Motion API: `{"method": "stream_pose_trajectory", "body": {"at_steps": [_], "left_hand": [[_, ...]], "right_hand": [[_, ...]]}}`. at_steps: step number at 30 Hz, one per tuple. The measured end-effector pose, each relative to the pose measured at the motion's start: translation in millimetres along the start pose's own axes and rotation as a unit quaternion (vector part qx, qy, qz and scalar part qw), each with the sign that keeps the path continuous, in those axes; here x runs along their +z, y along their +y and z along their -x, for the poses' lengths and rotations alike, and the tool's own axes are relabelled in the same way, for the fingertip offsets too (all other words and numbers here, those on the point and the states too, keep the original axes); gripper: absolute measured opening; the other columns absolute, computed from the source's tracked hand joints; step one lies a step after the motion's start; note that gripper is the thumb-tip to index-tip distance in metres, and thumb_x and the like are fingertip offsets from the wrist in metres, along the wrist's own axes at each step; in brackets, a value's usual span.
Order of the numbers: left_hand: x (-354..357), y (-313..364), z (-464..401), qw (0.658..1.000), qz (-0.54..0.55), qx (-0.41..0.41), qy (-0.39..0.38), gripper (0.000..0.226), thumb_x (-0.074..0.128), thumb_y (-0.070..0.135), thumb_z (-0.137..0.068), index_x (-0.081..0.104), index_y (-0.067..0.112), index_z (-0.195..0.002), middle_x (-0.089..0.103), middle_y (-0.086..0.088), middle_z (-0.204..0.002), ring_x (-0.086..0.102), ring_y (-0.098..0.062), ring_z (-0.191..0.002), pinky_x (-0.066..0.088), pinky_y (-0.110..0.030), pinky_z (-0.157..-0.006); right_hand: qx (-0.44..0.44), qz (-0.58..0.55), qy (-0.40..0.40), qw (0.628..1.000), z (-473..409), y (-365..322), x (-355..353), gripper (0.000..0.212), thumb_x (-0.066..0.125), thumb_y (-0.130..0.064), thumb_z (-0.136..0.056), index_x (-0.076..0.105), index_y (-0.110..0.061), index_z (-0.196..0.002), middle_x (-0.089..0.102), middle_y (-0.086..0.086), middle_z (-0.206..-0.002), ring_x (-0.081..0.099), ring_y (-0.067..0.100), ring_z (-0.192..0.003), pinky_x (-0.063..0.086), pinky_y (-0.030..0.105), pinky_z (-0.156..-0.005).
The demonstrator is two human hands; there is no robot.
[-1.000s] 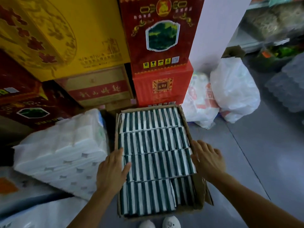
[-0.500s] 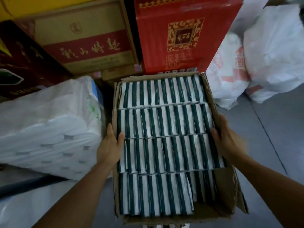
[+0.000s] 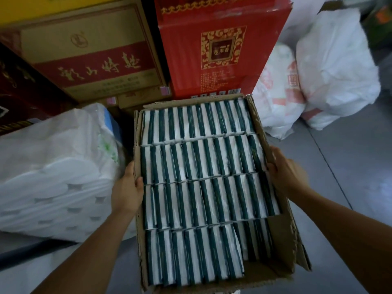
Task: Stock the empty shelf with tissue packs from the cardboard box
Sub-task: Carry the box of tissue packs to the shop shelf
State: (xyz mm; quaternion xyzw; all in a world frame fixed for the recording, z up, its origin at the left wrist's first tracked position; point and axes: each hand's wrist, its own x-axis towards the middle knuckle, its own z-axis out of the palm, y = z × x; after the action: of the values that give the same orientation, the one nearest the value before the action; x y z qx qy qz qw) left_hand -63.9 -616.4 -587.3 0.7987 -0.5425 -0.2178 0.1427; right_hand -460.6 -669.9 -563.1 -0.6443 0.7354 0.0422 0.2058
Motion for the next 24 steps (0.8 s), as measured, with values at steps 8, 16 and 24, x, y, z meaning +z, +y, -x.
{"method": "stream_pose_trajectory", "body": {"at_steps": [8, 16, 24], "left_hand": [[-3, 13, -7, 0.999, 0.021, -0.005, -0.037, 0.046, 0.049, 0.001, -0.093, 0.046, 0.009, -0.138, 0.065, -0.011, -0.09, 0.061, -0.03, -0.077, 0.054, -0.042, -0.074], [-33, 20, 26, 0.999, 0.033, -0.008, -0.033, 0.052, 0.05, 0.01, -0.098, 0.037, 0.013, -0.148, 0.067, -0.014, -0.106, 0.063, -0.033, -0.091, 0.05, -0.038, -0.083], [-108, 54, 72, 0.999, 0.045, -0.007, -0.029, 0.058, 0.053, 0.009, -0.097, 0.032, 0.01, -0.151, 0.065, -0.023, -0.113, 0.06, -0.037, -0.106, 0.046, -0.036, -0.089]], "right_hand": [[-0.007, -0.036, -0.025, 0.999, -2, 4, -10, 0.045, 0.041, -0.014, -0.096, 0.029, -0.026, -0.138, 0.058, 0.011, -0.079, 0.057, 0.031, -0.063, 0.048, 0.038, -0.053], [-0.017, -0.074, 0.01, 0.997, 33, 15, -29, 0.044, 0.047, -0.017, -0.098, 0.033, -0.034, -0.136, 0.061, 0.01, -0.077, 0.057, 0.026, -0.058, 0.05, 0.036, -0.05], [-0.018, -0.046, 0.046, 0.998, 87, 6, -101, 0.046, 0.047, -0.018, -0.095, 0.039, -0.032, -0.138, 0.067, 0.018, -0.091, 0.053, 0.031, -0.064, 0.043, 0.034, -0.055]]}}
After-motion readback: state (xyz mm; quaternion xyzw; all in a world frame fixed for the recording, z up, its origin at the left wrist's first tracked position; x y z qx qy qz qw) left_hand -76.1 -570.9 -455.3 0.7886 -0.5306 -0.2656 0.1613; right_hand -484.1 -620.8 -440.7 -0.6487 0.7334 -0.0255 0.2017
